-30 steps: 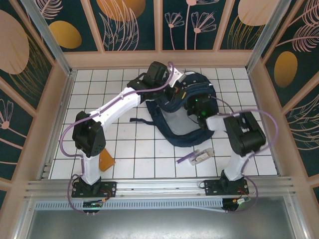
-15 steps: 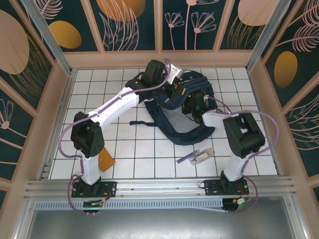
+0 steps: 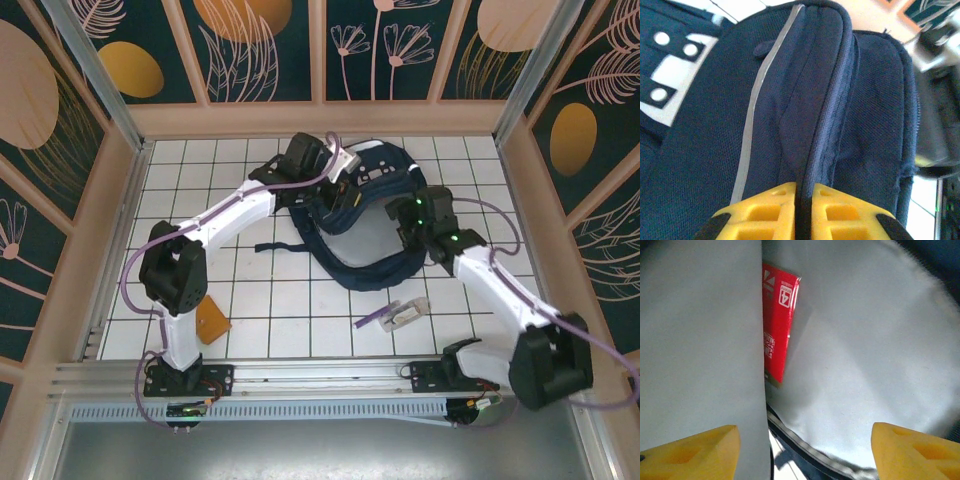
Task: Pack the student bag
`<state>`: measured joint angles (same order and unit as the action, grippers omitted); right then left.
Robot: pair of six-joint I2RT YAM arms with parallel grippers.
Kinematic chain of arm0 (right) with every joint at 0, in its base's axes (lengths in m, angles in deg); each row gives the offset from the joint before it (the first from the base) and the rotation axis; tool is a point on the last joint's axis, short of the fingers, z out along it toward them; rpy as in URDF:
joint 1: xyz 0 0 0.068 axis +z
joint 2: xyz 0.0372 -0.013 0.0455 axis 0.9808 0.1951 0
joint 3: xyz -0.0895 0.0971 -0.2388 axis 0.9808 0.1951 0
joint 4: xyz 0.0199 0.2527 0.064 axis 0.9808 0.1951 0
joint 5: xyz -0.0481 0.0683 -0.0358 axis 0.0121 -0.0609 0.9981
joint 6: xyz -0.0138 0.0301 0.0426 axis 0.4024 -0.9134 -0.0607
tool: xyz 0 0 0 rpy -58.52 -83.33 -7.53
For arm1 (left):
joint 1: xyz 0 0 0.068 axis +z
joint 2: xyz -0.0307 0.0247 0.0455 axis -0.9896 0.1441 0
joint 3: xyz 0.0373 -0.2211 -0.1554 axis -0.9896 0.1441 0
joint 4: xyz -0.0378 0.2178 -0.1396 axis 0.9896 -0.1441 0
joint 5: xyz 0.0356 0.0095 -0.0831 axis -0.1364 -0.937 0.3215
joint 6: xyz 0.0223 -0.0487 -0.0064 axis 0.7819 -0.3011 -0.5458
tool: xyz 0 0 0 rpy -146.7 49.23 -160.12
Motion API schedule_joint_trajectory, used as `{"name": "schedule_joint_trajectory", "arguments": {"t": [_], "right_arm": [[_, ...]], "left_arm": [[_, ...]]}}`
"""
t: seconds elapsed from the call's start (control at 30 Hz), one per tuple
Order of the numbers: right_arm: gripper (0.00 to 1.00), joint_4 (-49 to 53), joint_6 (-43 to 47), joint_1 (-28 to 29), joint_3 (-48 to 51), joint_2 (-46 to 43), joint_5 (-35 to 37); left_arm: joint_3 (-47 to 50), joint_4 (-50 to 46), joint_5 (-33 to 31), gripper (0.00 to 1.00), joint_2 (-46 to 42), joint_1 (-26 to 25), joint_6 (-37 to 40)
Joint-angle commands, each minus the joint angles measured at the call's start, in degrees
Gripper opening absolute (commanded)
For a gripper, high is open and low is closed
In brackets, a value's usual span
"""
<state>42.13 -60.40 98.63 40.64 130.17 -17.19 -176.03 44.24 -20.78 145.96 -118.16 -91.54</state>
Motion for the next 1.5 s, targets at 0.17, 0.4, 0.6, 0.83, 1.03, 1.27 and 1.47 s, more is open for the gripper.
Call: {"name": "schedule_joint_trajectory", "arguments": {"t": [0.17,0.4,0.6,0.83,1.03,1.27,1.47], "right_arm": [[0.66,21.08,23.36,-1.22,-5.55,-10.03,6.03],[0.62,8.66,45.76,7.22,-13.16,4.22,-18.94],[0.58,-4.75,44.91,21.74,-19.27,21.73,-28.68],[0.53,-8.15,46.84,32.17,-31.2,41.84,-34.98],[0.5,-2.58,50.96,34.92,-42.47,55.15,-40.59],[0.5,10.92,62.13,37.55,-54.77,65.84,-40.68],[0.49,11.59,61.72,39.21,-59.27,70.69,-41.73]], "left_arm": [[17.23,0.33,-6.42,0.45,-15.41,0.21,-2.48],[29.88,-11.68,-25.25,0.48,-30.59,11.34,-28.82],[41.06,-23.55,-23.52,0.5,-43.25,21.43,-41.39],[54.69,-32.16,-27.62,0.34,-55.74,32.66,-48.45],[64.47,-31.09,-28.35,0.18,-57.8,34.31,-56.81],[70.6,-28.32,-31.25,0.05,-56.76,35.3,-63.88],[78.77,-7.54,-14.4,0.0,-53.13,35.39,-66.43]]}}
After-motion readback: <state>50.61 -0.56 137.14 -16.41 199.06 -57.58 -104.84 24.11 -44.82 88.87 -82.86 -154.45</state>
